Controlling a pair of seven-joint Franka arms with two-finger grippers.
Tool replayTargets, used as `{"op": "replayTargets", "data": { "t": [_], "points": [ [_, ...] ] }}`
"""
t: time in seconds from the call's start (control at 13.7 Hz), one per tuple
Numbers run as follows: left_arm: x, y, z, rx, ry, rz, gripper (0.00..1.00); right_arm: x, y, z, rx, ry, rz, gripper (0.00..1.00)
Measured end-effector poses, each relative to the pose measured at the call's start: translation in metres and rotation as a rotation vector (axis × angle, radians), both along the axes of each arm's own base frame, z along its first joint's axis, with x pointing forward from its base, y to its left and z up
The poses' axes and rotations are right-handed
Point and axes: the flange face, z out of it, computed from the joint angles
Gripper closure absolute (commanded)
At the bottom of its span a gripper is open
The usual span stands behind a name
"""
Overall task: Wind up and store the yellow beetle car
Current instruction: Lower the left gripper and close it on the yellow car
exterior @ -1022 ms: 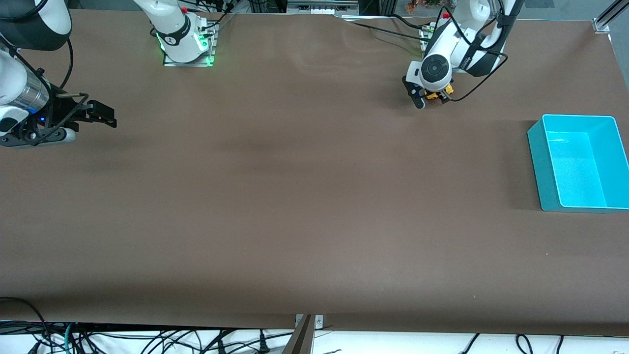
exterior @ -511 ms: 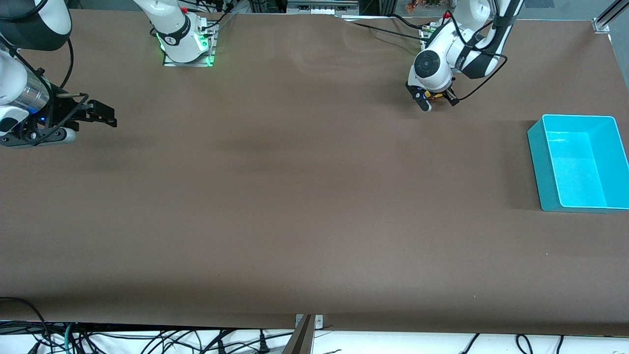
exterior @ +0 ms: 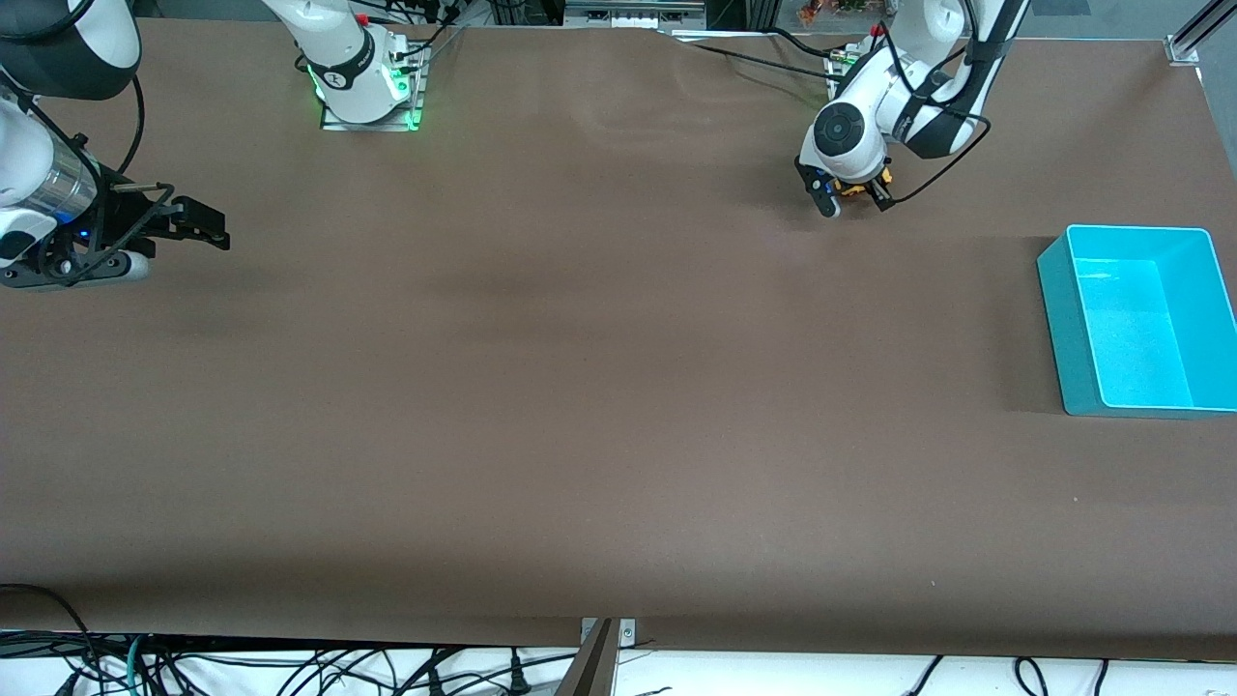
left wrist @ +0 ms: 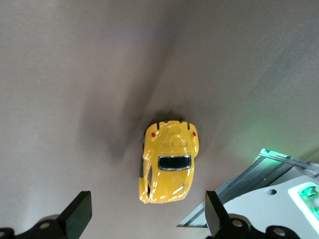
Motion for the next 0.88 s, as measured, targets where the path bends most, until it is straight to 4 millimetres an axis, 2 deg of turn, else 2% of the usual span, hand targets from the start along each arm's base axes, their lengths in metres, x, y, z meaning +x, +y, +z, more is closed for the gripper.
{"op": "replayTargets", "data": {
  "t": [0.51, 0.58, 0.66, 0.73, 0.88],
  "points": [
    [-0.011, -0.001, -0.022, -0.017, 0.052, -0.004, 0.01, -0.002, -0.003, -0.002, 0.0, 0.021, -0.005, 0.0],
    [-0.014, -0.001, -0.025, -0.019, 0.06, -0.004, 0.13, -0.002, -0.003, -0.002, 0.0, 0.021, -0.005, 0.0],
    [-0.015, -0.001, -0.027, -0.022, 0.063, -0.005, 0.56, -0.003, -0.003, -0.002, 0.0, 0.021, -0.005, 0.0],
    [-0.015, -0.001, -0.028, -0.026, 0.067, -0.012, 0.75, -0.003, -0.003, -0.002, 0.0, 0.021, -0.005, 0.0],
    [-0.015, -0.001, -0.028, -0.035, 0.078, -0.031, 0.77, -0.003, -0.003, -0.002, 0.0, 0.021, -0.006, 0.0]
  ]
}}
